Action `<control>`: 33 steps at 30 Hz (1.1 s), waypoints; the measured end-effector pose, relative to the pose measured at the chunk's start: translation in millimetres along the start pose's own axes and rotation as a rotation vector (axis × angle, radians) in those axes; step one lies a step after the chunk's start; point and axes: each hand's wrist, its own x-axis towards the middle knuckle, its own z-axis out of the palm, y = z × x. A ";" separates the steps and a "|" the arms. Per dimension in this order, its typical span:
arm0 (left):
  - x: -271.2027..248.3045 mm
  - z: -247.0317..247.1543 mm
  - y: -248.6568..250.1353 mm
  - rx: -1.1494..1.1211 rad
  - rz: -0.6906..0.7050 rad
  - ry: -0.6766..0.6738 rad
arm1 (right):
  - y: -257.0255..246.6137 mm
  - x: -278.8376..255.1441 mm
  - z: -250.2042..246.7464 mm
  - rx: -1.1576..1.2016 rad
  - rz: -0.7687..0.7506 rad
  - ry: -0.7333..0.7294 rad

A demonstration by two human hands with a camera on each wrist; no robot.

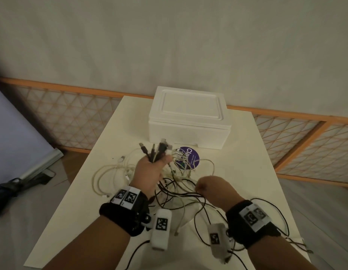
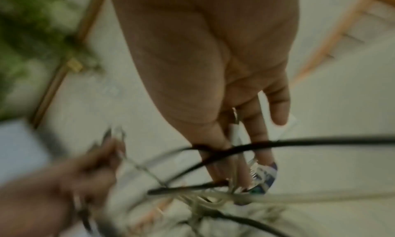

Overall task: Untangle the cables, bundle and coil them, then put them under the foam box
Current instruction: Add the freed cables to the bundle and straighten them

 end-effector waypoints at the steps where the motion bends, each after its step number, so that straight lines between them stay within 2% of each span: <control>1: 1.4 1.1 7.2 -0.047 -0.004 -0.006 | 2.8 -1.7 2.1 -0.210 0.023 0.031; 2: 0.8 3.8 14.2 -0.082 0.000 -0.021 | 1.9 -3.0 0.5 -0.267 0.013 0.102; 3: -0.7 7.1 19.1 -0.101 0.010 -0.040 | -0.9 -3.7 -3.5 -0.193 -0.043 0.201; 5: -8.2 15.7 26.5 -0.112 0.034 -0.087 | -13.2 -3.1 -16.2 0.106 -0.209 0.366; 8: -17.5 27.2 30.9 -0.191 0.052 -0.155 | -38.1 2.6 -29.2 0.234 -0.419 0.277; 12: -23.1 28.4 33.3 -0.322 0.080 -0.218 | -48.4 5.9 -37.2 0.251 -0.508 0.332; 15: -27.2 25.5 32.8 -0.207 0.110 -0.260 | -51.8 5.3 -43.2 0.142 -0.557 0.372; 19: -32.1 25.1 36.3 -0.047 0.174 -0.201 | -48.4 9.8 -31.2 0.095 -0.600 0.348; 21: -33.5 22.7 38.6 -0.098 0.185 -0.187 | -39.3 16.5 -22.7 0.064 -0.573 0.343; 24: -30.8 14.3 41.9 -0.119 0.235 -0.163 | -17.8 24.0 -9.7 0.037 -0.442 0.255; 28: -33.5 4.0 56.4 -0.178 0.263 -0.021 | 9.8 32.6 3.6 -0.034 -0.338 0.217; 31: -36.2 -5.6 72.7 -0.395 0.305 -0.034 | 26.5 37.3 5.5 -0.054 -0.261 0.184; 33: -33.5 -13.1 79.1 -0.351 0.379 -0.026 | 33.1 38.2 1.4 0.043 -0.258 0.222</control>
